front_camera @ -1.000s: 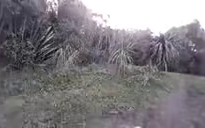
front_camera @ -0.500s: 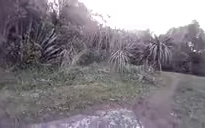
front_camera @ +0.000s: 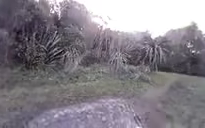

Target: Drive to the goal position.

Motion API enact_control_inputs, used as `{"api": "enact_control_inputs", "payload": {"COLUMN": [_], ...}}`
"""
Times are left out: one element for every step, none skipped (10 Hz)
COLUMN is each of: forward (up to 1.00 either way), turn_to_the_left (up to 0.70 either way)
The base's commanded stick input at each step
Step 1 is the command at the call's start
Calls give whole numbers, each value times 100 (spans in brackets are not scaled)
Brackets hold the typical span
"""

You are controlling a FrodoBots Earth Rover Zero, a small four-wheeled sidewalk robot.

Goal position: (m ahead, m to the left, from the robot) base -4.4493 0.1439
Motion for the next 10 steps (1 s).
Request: {"api": "enact_control_inputs", "payload": {"forward": [-70,-70,-70,-70,-70,-70,-70,-70,-70,-70], "turn_to_the_left": [0,0,0,0,0,0,-5,-17,-34,-34]}}
